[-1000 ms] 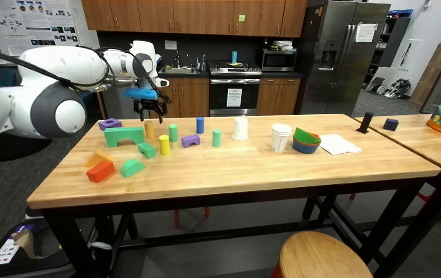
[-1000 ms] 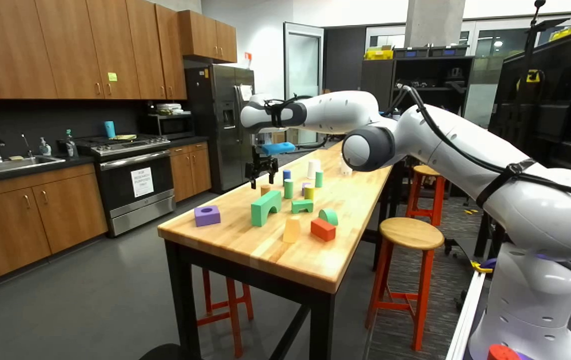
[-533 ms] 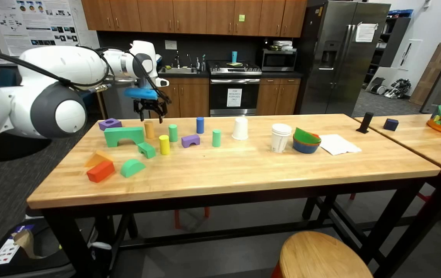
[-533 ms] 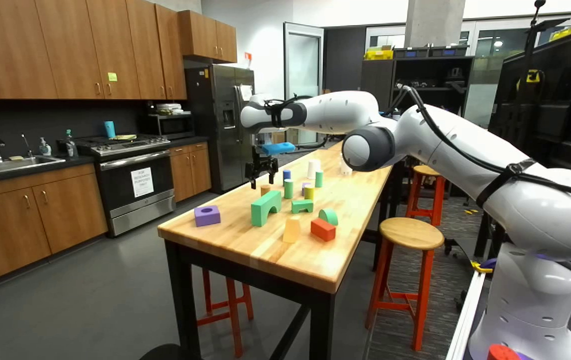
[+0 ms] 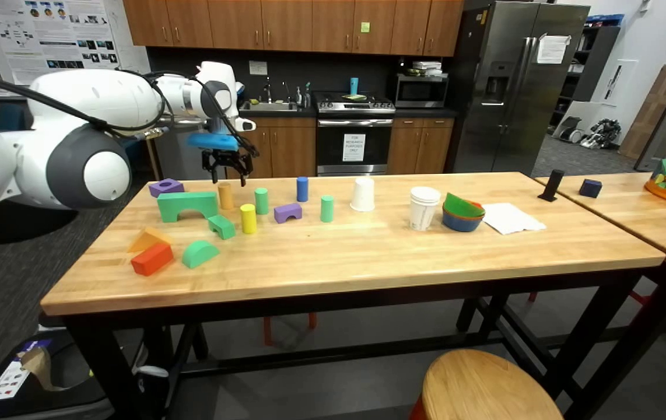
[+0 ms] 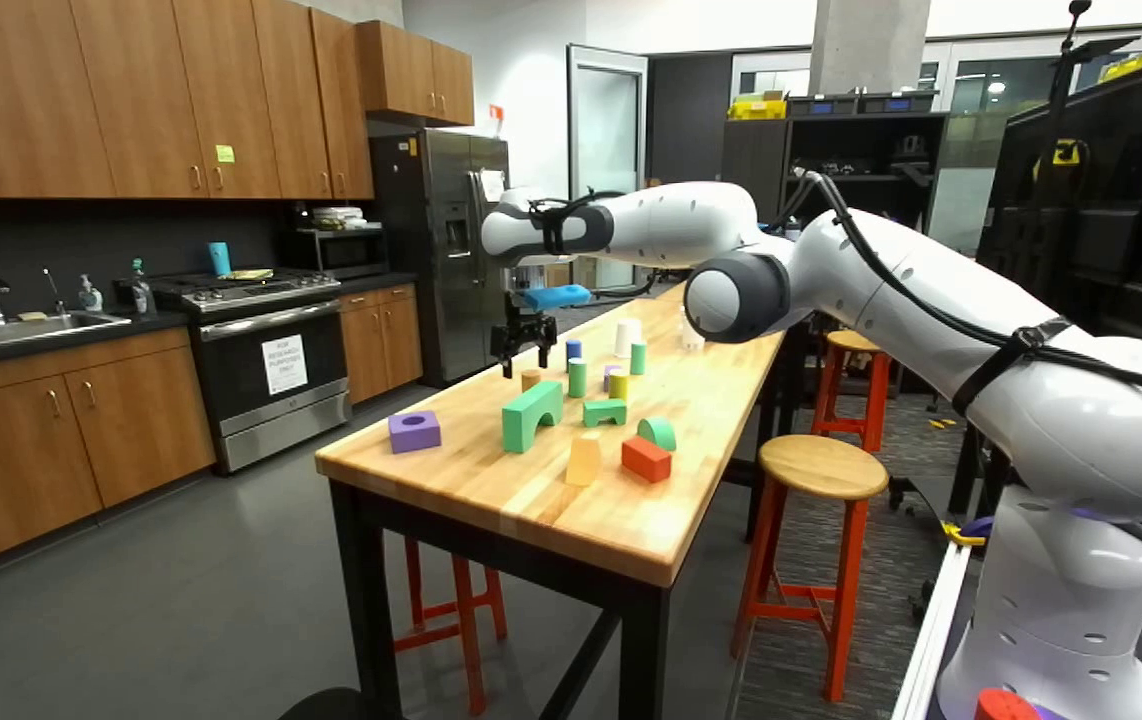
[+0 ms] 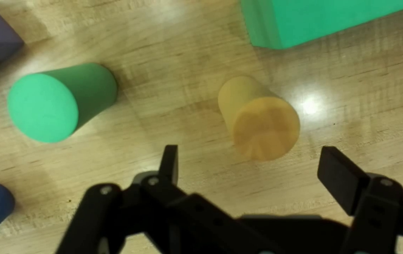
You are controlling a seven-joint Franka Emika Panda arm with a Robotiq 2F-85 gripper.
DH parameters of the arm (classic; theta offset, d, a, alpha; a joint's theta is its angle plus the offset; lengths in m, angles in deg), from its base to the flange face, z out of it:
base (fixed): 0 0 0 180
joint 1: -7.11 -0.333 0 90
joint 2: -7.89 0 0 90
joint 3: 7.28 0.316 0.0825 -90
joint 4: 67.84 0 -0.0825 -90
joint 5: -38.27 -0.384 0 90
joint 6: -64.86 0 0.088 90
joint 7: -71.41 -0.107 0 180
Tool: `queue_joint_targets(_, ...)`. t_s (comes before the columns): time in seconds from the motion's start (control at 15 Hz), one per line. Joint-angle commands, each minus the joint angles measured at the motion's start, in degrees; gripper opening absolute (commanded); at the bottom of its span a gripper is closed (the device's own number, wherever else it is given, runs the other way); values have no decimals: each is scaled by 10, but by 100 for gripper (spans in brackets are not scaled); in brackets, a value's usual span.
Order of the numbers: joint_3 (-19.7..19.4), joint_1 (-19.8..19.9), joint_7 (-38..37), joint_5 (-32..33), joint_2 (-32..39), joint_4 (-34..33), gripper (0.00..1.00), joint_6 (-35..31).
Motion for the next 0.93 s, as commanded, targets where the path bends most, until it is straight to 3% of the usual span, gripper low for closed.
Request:
queue_joint_targets(0.0, 7, 8, 9, -8, -7, -3, 100, 15)
queue_joint_targets(0.87, 9, 5, 14, -4, -10, -5, 100, 49)
